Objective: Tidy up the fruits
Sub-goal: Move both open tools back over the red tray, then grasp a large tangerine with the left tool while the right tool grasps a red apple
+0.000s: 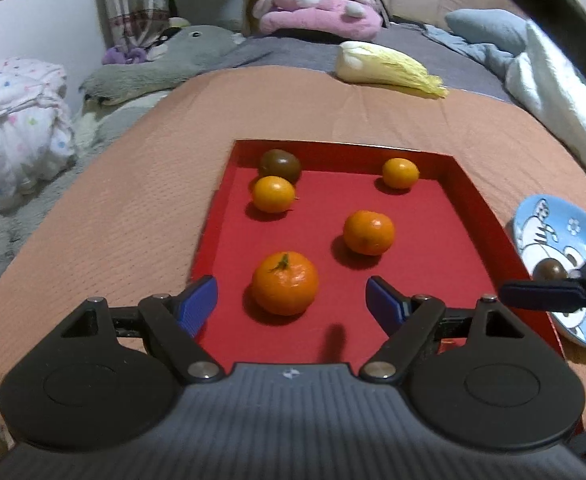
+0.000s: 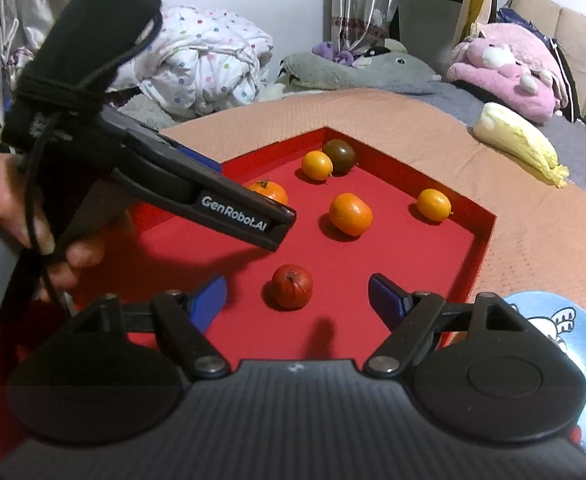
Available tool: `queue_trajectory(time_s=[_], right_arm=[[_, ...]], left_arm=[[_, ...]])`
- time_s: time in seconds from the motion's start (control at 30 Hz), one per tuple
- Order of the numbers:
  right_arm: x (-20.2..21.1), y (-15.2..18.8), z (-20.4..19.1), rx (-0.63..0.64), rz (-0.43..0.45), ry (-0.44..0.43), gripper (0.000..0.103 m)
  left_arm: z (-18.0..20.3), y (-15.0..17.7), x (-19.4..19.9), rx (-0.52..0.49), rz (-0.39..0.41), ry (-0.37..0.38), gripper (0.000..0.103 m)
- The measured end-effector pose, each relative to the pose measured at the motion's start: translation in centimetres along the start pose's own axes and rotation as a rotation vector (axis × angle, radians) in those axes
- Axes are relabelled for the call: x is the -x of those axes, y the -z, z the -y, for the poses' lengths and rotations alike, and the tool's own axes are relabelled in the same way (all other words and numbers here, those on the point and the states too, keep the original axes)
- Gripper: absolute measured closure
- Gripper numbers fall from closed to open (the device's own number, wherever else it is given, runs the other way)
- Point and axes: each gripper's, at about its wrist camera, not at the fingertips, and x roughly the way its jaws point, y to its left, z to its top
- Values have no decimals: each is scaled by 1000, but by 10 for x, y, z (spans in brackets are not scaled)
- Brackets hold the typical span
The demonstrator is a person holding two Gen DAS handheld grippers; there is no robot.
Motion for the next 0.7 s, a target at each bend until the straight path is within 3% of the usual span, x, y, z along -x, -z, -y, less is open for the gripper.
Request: queue_trajectory(time_s=[0.3,0.37,0.5,0.57,0.63,0.7], right_arm=[[-19,-2,-3,-1,-47,-28,24],[-23,-4,-5,7,-60,-35,33],[-28,-7,-6,14,-77,-39,39],[-29,-6,-6,11,-89,-34,56],[-32,-5,-4,7,-105,-31,62],[-33,-4,-3,3,-113,-26,62]], left_arm=[[-13,-3,-22,58,-80,13,30],[-12,-3,-25,54,-92,19,33],[-15,-4,-28,65,-96,27,51],[-17,-5,-26,80,-93,32,55],[-18,-5,-25,82,-93,40,57],[-16,-5,-26,75,-92,37,57]])
